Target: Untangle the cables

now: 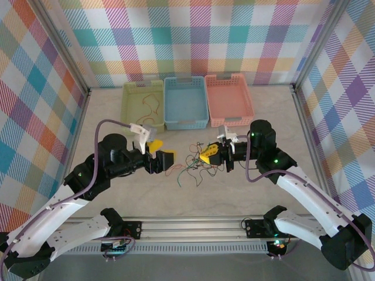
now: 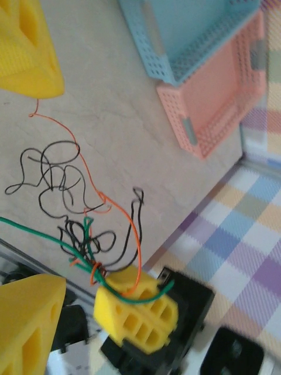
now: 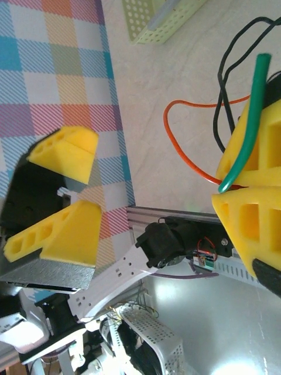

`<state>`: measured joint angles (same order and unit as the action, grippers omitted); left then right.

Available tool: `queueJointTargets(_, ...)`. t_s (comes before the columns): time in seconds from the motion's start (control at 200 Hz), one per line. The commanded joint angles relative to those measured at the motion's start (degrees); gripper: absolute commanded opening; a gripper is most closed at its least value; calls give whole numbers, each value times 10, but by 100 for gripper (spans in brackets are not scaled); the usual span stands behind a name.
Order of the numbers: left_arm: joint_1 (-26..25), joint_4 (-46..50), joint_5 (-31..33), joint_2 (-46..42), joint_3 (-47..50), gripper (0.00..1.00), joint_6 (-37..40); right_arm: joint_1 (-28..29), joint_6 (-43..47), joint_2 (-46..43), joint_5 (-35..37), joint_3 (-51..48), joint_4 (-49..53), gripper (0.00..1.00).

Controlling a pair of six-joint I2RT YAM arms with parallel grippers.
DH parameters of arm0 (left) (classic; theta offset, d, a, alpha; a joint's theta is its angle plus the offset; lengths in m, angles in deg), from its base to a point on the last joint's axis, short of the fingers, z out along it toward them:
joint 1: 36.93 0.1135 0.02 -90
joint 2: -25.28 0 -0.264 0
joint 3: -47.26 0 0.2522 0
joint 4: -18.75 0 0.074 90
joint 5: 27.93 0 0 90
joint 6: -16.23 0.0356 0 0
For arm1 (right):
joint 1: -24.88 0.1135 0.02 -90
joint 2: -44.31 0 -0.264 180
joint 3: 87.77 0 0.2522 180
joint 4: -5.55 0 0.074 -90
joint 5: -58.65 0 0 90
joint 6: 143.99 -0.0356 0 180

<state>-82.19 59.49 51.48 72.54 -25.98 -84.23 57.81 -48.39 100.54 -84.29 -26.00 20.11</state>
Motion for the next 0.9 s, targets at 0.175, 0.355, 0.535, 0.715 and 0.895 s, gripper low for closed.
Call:
queueJointTargets(0.175,-6,16,-134,124,-83,85,217,-3,71,22,-81,30,32,0)
queueJointTargets(0.355,-6,17,-205,160,-93,80,263,-3,82,21,-89,31,46,0)
queueJointTargets(0.535,-5,9,-206,170,-87,51,265,-3,87,20,-96,29,55,0)
queueJointTargets(0.715,-6,1,-225,174,-79,10,261,-3,91,17,-94,29,61,0)
queueJointTargets(0.895,-5,-64,-179,160,-50,0,208,-3,77,2,-37,23,52,21)
